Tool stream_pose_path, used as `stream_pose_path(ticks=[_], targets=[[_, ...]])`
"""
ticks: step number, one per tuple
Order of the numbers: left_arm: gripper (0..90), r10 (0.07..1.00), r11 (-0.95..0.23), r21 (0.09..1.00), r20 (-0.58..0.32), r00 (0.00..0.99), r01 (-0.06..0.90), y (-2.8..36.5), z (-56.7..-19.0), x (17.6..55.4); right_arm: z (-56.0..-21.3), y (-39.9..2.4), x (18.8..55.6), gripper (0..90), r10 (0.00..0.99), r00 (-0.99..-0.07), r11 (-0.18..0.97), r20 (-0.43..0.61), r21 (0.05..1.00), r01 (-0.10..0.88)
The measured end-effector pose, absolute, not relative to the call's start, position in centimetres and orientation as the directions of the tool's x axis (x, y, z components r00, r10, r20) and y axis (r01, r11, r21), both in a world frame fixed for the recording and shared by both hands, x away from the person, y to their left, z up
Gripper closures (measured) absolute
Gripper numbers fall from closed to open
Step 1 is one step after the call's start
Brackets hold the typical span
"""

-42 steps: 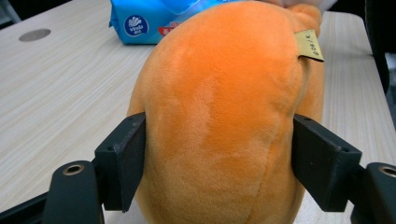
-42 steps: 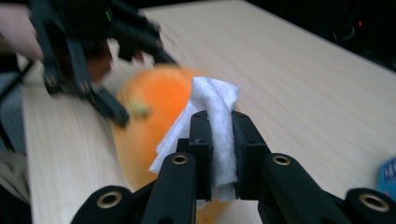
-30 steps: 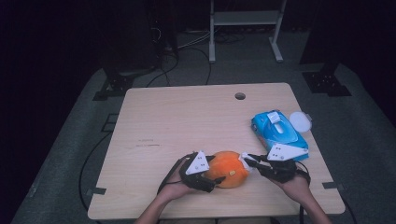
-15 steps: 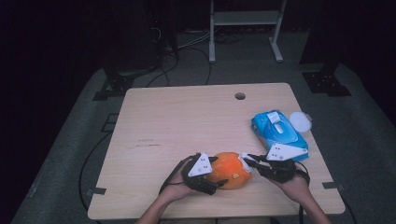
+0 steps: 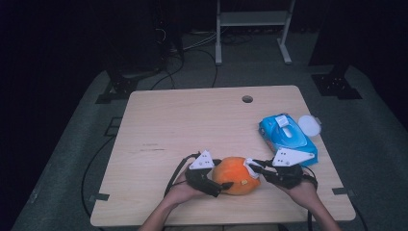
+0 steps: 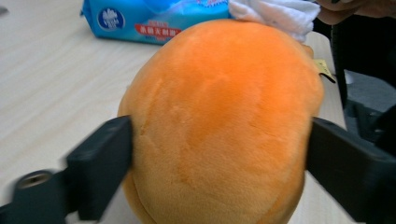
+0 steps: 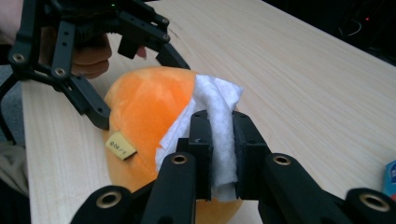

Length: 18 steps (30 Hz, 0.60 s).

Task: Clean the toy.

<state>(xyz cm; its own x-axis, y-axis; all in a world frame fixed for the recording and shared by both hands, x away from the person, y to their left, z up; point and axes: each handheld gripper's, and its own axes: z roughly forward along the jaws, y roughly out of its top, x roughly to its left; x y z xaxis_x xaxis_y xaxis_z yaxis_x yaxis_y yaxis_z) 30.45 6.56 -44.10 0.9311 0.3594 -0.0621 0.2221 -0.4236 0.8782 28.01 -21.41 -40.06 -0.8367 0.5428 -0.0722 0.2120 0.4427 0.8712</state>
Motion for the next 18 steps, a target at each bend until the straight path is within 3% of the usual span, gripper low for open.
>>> stream_pose_path(ticks=[3, 8, 10, 16, 18], targets=[[25.4, 0.367, -0.439, 0.883, 0.006, 0.93, 0.168, 5.8, -43.3, 29.6, -39.3, -20.5, 27.6, 79.1, 0.532, -0.843, 0.422, -0.079, 0.888, 0.183], [27.0, 0.349, -0.485, 0.868, 0.085, 0.933, 0.102, 5.0, -42.8, 28.7, -38.5, -18.6, 26.9, 79.1, 0.477, -0.868, 0.47, -0.138, 0.874, 0.12], [24.4, 0.333, -0.474, 0.874, 0.065, 0.941, 0.108, 5.4, -43.1, 28.9, -38.9, -19.1, 27.0, 79.1, 0.483, -0.866, 0.473, -0.128, 0.871, 0.136], [4.8, 0.34, -0.431, 0.88, -0.048, 0.939, 0.201, 5.7, -43.7, 30.0, -39.4, -20.6, 27.4, 79.1, 0.506, -0.857, 0.457, -0.096, 0.873, 0.173], [3.5, 0.334, -0.424, 0.861, -0.14, 0.932, 0.281, 5.7, -44.6, 30.8, -39.5, -20.5, 27.5, 79.1, 0.503, -0.86, 0.456, -0.09, 0.872, 0.175]])
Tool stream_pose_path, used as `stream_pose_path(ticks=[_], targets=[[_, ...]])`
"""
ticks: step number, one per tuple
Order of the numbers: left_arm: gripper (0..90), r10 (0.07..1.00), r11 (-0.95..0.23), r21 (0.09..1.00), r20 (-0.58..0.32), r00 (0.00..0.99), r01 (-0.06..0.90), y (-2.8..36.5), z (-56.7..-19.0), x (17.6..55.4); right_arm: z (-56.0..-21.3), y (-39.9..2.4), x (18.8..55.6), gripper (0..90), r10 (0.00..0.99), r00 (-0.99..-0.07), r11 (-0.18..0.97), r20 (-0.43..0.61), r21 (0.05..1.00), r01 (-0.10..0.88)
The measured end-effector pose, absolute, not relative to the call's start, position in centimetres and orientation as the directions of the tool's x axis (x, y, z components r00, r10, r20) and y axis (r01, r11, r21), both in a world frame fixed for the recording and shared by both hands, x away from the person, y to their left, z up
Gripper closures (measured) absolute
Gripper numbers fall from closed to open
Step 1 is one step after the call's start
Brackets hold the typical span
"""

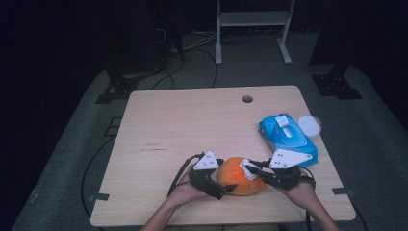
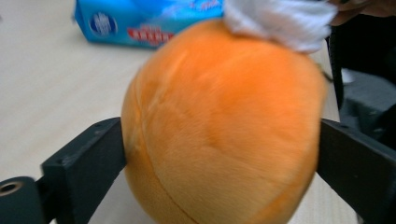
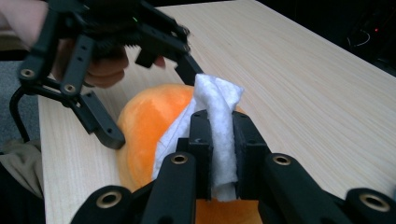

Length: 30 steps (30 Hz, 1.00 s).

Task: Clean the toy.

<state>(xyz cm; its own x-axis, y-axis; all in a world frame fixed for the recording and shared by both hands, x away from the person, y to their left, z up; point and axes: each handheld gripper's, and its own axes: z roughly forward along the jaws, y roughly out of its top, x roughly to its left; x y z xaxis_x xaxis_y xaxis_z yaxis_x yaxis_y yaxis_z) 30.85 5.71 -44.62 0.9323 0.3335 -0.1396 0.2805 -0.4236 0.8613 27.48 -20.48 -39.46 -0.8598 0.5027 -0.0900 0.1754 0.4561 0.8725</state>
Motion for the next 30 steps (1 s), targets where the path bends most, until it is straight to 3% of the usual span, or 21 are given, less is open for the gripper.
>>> stream_pose_path(ticks=[2, 5, 7, 8, 9, 16, 22, 27, 30], targets=[[8.9, 0.332, -0.419, 0.86, -0.152, 0.931, 0.29, 5.8, -44.9, 31.0, -39.5, -20.1, 27.5, 79.1, 0.496, -0.863, 0.467, -0.099, 0.868, 0.169], [26.3, 0.348, -0.389, 0.893, -0.087, 0.934, 0.228, 6.4, -44.1, 30.6, -39.2, -19.9, 27.5, 79.1, 0.506, -0.856, 0.463, -0.109, 0.871, 0.162], [31.1, 0.372, -0.384, 0.912, 0.008, 0.928, 0.146, 6.6, -42.8, 30.1, -38.6, -20.0, 27.3, 79.1, 0.519, -0.847, 0.439, -0.116, 0.886, 0.147], [31.8, 0.372, -0.384, 0.912, 0.008, 0.928, 0.146, 6.6, -42.8, 30.1, -38.6, -20.0, 27.3, 79.1, 0.519, -0.847, 0.439, -0.116, 0.886, 0.147], [32.1, 0.384, -0.39, 0.917, 0.078, 0.92, 0.085, 6.9, -41.6, 29.7, -38.3, -20.1, 27.2, 79.1, 0.538, -0.834, 0.416, -0.119, 0.898, 0.141], [30.1, 0.385, -0.46, 0.886, 0.133, 0.913, 0.065, 6.6, -42.2, 29.5, -39.4, -19.2, 27.8, 79.2, 0.546, -0.831, 0.429, -0.108, 0.888, 0.166], [27.5, 0.334, -0.534, 0.845, 0.237, 0.912, -0.024, 5.4, -41.8, 28.6, -38.3, -17.2, 26.5, 79.1, 0.487, -0.856, 0.457, -0.173, 0.886, 0.08], [9.2, 0.381, -0.479, 0.876, 0.146, 0.913, 0.06, 5.7, -42.4, 29.5, -39.1, -18.4, 27.2, 79.2, 0.518, -0.84, 0.464, -0.16, 0.878, 0.119], [4.9, 0.408, -0.452, 0.878, 0.047, 0.912, 0.157, 6.0, -42.7, 30.3, -39.3, -19.1, 27.5, 79.2, 0.54, -0.828, 0.454, -0.149, 0.881, 0.137]])
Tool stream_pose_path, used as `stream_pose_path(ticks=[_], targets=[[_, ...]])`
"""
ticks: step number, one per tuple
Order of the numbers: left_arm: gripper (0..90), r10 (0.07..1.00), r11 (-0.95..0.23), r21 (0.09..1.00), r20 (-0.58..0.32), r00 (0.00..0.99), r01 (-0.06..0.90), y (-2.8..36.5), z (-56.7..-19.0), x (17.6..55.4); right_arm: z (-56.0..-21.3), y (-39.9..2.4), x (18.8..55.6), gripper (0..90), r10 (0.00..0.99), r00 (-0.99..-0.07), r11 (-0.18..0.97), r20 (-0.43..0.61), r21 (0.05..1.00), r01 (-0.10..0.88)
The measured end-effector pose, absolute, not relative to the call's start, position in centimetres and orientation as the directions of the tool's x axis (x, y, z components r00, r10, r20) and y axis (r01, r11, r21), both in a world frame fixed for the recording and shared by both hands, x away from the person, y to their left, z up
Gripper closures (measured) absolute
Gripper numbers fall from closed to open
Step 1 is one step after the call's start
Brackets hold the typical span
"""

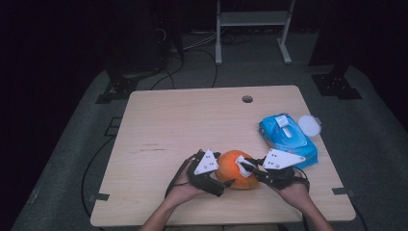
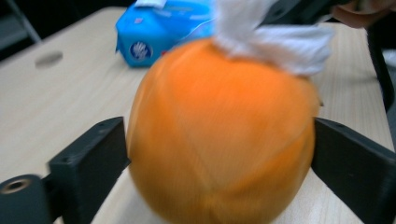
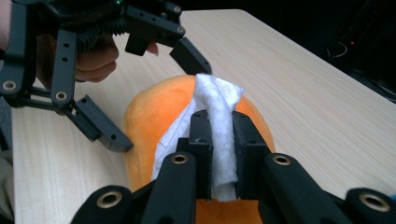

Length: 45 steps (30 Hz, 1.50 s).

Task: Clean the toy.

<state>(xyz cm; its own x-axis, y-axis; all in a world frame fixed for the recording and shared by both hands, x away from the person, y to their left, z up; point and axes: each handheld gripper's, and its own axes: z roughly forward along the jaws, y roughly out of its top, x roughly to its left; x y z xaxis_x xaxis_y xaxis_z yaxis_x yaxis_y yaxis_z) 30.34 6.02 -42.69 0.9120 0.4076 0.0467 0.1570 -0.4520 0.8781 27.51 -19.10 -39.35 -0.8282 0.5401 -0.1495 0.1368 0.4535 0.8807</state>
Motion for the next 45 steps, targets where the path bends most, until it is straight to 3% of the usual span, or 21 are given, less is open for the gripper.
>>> stream_pose_path(ticks=[3, 5, 8, 9, 13, 16, 18, 22, 26, 30, 36, 40, 41, 43, 45], targets=[[14.7, 0.416, -0.399, 0.892, -0.03, 0.909, 0.212, 6.4, -43.0, 30.7, -39.2, -19.5, 27.6, 79.2, 0.554, -0.818, 0.454, -0.155, 0.88, 0.141], [22.3, 0.415, -0.405, 0.895, -0.002, 0.91, 0.187, 6.3, -42.9, 30.3, -39.2, -19.4, 27.6, 79.2, 0.561, -0.814, 0.447, -0.153, 0.883, 0.143], [26.8, 0.41, -0.417, 0.895, 0.031, 0.911, 0.158, 6.1, -42.6, 29.9, -38.6, -18.5, 26.9, 79.2, 0.546, -0.82, 0.448, -0.171, 0.887, 0.113], [27.2, 0.391, -0.452, 0.886, 0.089, 0.916, 0.107, 5.6, -42.3, 29.4, -38.4, -17.9, 26.5, 79.2, 0.533, -0.827, 0.451, -0.181, 0.887, 0.096], [27.5, 0.361, -0.52, 0.854, 0.189, 0.913, 0.028, 5.1, -42.3, 28.7, -38.5, -16.2, 25.8, 79.2, 0.482, -0.852, 0.469, -0.203, 0.882, 0.055], [27.5, 0.356, -0.513, 0.858, 0.188, 0.916, 0.023, 5.3, -42.5, 28.8, -38.6, -16.6, 26.2, 79.2, 0.486, -0.852, 0.469, -0.194, 0.881, 0.066], [27.3, 0.354, -0.505, 0.863, 0.173, 0.919, 0.033, 5.5, -42.7, 29.0, -38.5, -18.3, 26.9, 79.2, 0.542, -0.819, 0.455, -0.188, 0.885, 0.098], [21.1, 0.356, -0.47, 0.878, 0.098, 0.929, 0.088, 5.7, -42.8, 29.5, -39.0, -20.5, 27.8, 79.2, 0.615, -0.766, 0.455, -0.189, 0.878, 0.148], [10.7, 0.36, -0.4, 0.894, -0.051, 0.932, 0.204, 5.7, -42.8, 30.2, -39.3, -20.2, 27.7, 79.2, 0.602, -0.779, 0.456, -0.177, 0.877, 0.153], [19.6, 0.372, -0.404, 0.894, -0.032, 0.928, 0.193, 6.0, -42.8, 30.1, -39.0, -18.2, 26.7, 79.1, 0.556, -0.81, 0.463, -0.185, 0.879, 0.116], [24.5, 0.353, -0.461, 0.883, 0.092, 0.931, 0.088, 5.4, -42.6, 29.0, -38.6, -16.3, 25.9, 79.1, 0.496, -0.845, 0.474, -0.199, 0.878, 0.071], [22.4, 0.357, -0.442, 0.891, 0.07, 0.931, 0.103, 5.5, -42.7, 29.2, -38.5, -17.5, 26.6, 79.2, 0.532, -0.824, 0.466, -0.194, 0.88, 0.094], [19.5, 0.348, -0.406, 0.903, 0.009, 0.937, 0.142, 5.4, -42.8, 29.3, -38.6, -18.4, 27.0, 79.2, 0.563, -0.8, 0.473, -0.206, 0.874, 0.108], [18.5, 0.344, -0.385, 0.908, -0.027, 0.939, 0.168, 5.3, -42.7, 29.5, -38.5, -18.9, 27.0, 79.2, 0.581, -0.785, 0.475, -0.215, 0.873, 0.113], [19.6, 0.349, -0.391, 0.907, -0.013, 0.937, 0.158, 5.2, -42.7, 29.4, -38.5, -18.7, 26.9, 79.2, 0.581, -0.788, 0.464, -0.207, 0.879, 0.112]])
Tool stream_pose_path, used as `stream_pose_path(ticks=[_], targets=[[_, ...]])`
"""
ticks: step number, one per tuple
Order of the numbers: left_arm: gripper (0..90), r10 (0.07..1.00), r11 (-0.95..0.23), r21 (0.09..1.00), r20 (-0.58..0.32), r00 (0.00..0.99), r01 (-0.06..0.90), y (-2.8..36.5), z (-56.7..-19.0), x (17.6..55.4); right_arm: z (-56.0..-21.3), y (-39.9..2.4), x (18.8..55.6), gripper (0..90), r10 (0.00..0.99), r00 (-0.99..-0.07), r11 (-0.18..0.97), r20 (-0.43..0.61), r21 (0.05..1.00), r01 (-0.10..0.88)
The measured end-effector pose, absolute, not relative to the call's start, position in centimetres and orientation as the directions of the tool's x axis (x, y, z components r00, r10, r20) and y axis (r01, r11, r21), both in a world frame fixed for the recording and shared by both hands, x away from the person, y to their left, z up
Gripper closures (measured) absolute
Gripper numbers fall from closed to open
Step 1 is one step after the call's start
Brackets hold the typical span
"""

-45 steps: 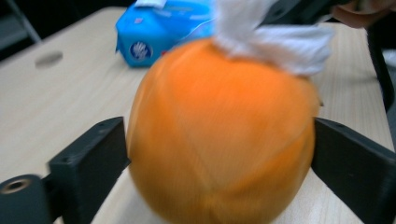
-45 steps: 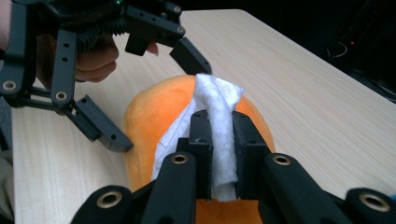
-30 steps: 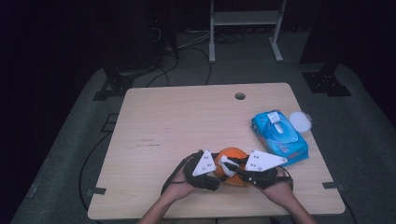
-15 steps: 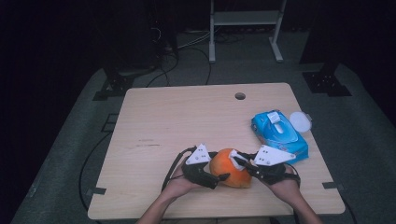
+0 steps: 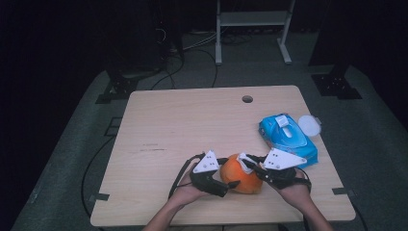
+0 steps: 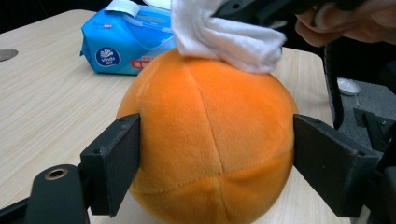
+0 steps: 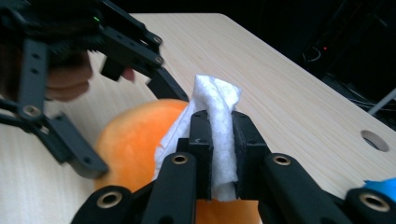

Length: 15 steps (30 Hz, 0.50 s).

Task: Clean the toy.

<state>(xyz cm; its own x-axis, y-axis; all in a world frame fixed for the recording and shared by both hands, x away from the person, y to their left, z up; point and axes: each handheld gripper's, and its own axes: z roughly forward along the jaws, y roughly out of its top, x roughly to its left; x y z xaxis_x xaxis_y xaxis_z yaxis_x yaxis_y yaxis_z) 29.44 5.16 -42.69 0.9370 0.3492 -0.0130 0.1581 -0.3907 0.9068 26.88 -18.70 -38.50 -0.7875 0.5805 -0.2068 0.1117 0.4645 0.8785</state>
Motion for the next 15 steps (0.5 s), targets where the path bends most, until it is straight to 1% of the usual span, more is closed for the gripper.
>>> stream_pose_path(ticks=[4, 6, 7, 8, 12, 13, 14, 15], targets=[[25.5, 0.345, -0.43, 0.898, 0.071, 0.936, 0.09, 4.9, -42.6, 28.8, -38.6, -17.2, 26.3, 79.2, 0.535, -0.826, 0.44, -0.175, 0.893, 0.096], [27.3, 0.339, -0.452, 0.89, 0.104, 0.935, 0.065, 4.9, -42.7, 28.6, -38.6, -16.6, 26.1, 79.2, 0.52, -0.835, 0.449, -0.179, 0.889, 0.089], [28.7, 0.339, -0.452, 0.89, 0.104, 0.935, 0.065, 4.9, -42.7, 28.6, -38.6, -16.6, 26.1, 79.2, 0.52, -0.835, 0.449, -0.179, 0.889, 0.089], [30.1, 0.324, -0.459, 0.888, 0.126, 0.937, 0.039, 5.2, -42.9, 28.8, -38.7, -16.8, 26.3, 79.2, 0.52, -0.831, 0.462, -0.194, 0.883, 0.083], [29.2, 0.329, -0.437, 0.897, 0.092, 0.94, 0.065, 5.6, -43.4, 29.2, -38.9, -18.6, 27.4, 79.2, 0.573, -0.8, 0.455, -0.175, 0.88, 0.133], [27.8, 0.329, -0.437, 0.897, 0.092, 0.94, 0.065, 5.6, -43.4, 29.2, -38.9, -18.6, 27.4, 79.2, 0.573, -0.8, 0.455, -0.175, 0.88, 0.133], [25.1, 0.329, -0.435, 0.897, 0.079, 0.941, 0.076, 5.4, -43.3, 29.2, -39.0, -19.0, 27.5, 79.3, 0.583, -0.797, 0.443, -0.158, 0.884, 0.149], [21.5, 0.328, -0.434, 0.897, 0.063, 0.942, 0.091, 5.3, -43.2, 29.3, -39.0, -19.0, 27.5, 79.3, 0.583, -0.796, 0.445, -0.162, 0.884, 0.145]])
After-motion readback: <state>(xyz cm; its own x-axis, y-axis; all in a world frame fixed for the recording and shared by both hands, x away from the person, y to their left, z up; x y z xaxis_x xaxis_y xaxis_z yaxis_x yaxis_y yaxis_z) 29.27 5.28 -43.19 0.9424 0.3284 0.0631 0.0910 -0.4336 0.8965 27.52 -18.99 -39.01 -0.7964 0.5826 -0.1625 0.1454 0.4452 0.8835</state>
